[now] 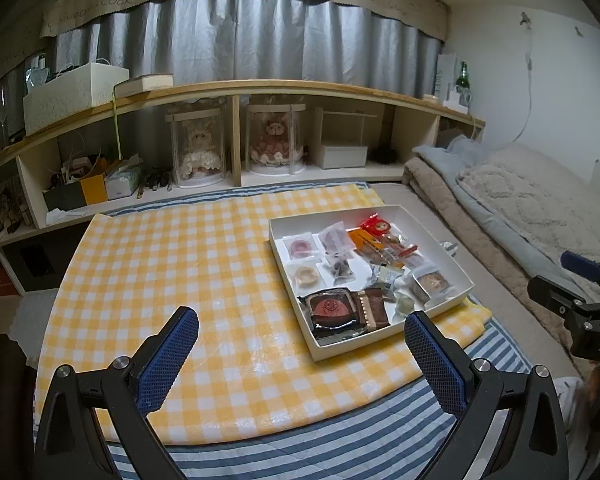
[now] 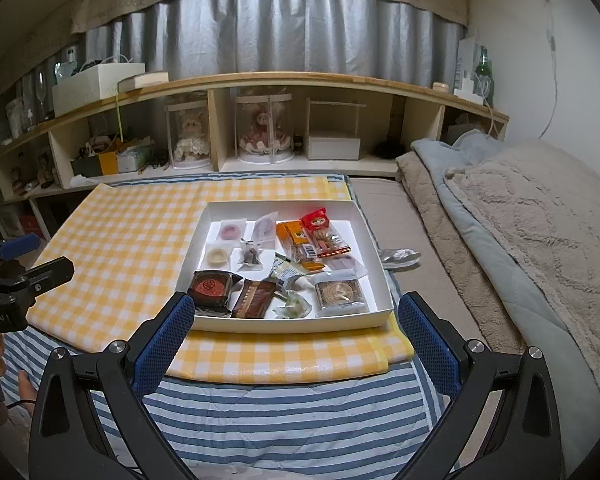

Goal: Organize snacks

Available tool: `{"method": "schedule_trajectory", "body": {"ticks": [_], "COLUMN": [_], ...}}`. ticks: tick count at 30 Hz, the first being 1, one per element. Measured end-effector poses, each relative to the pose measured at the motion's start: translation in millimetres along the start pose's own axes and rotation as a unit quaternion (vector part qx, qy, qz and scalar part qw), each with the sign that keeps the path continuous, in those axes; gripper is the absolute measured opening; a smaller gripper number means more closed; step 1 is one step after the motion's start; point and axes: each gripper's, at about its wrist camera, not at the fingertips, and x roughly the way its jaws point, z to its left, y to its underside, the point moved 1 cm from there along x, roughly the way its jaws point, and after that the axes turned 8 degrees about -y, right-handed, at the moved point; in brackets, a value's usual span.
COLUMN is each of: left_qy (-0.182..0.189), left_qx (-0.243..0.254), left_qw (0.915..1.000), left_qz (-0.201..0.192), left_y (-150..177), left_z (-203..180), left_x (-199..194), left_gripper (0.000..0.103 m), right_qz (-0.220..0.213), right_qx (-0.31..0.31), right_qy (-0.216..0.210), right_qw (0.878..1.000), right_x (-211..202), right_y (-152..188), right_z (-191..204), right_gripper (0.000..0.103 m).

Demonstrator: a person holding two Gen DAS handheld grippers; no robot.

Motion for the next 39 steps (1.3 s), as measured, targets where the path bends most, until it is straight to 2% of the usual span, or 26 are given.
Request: {"method": "schedule_trajectory", "body": {"ticks": [39], "left_qy": [-0.011], "left_qx": [-0.004], "left_qw": [0.9999], "left_qz": [-0.010], "left_y": [2], "left_z": [-13], "left_x": [-9], "left_gripper": [0.103], "right_qz": [0.000], "right_qx": [-0.001], "right_qy": [-0.001], "right_qw": [1.000], "right_x": [1], "right_y": [0], "right_z": [-2], "right_gripper": [0.103]}}
